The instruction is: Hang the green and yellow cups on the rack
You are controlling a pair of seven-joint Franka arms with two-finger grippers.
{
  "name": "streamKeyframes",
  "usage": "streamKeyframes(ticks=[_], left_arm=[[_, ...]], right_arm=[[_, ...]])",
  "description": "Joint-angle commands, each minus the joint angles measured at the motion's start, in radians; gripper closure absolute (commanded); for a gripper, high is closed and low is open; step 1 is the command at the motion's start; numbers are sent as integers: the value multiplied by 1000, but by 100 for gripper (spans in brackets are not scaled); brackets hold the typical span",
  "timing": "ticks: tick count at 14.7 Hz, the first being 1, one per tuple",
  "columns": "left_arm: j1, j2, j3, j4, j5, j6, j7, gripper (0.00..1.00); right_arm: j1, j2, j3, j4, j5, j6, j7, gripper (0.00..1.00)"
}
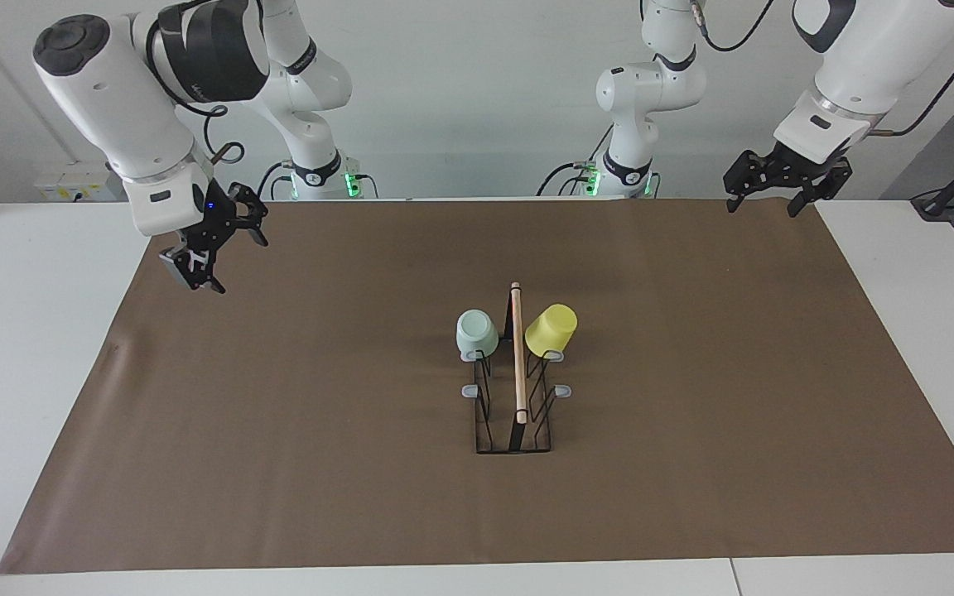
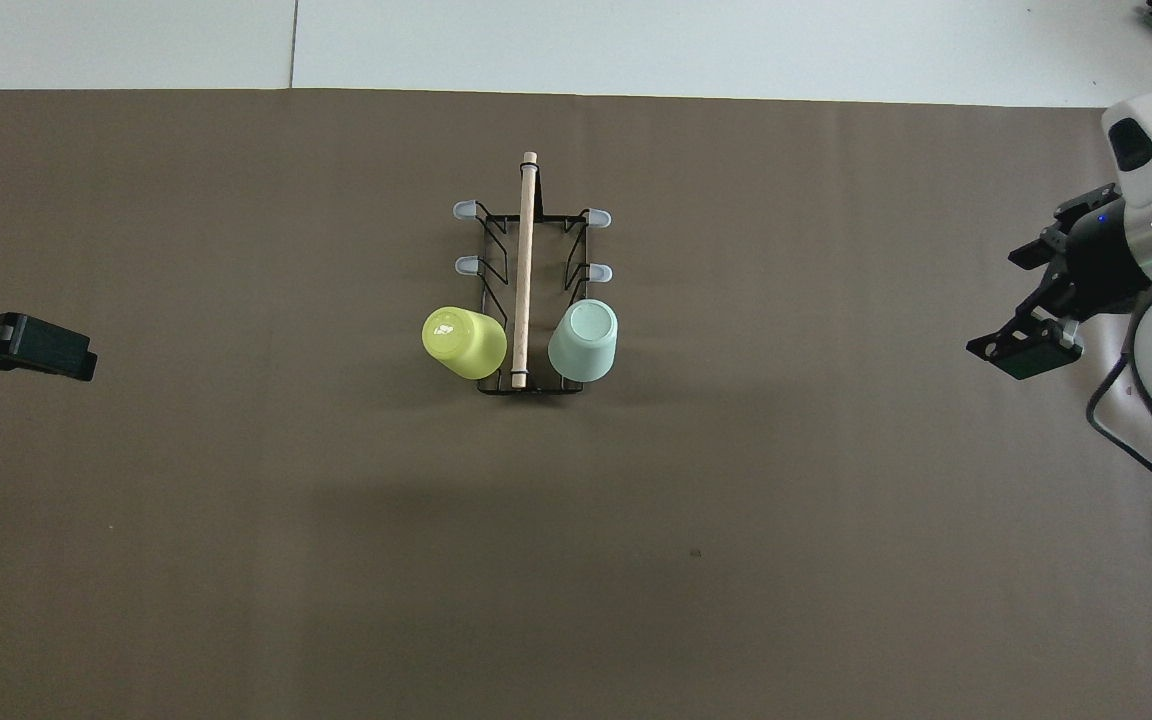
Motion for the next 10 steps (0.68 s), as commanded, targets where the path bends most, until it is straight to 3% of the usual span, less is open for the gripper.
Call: streamKeyframes(ticks=[1,5,10], left_arm=[[2,-18,-1,-17,-2,-8,8,0],[2,-18,-1,-17,-2,-8,8,0],[3,-18,-1,-17,-2,-8,8,0]], right_arm=[[3,-20,13,45,-23,-91,205,0],[21,-66,11,39,-44,-174,383,0],[23,-107,-10,-27,-69,-164,411,0]])
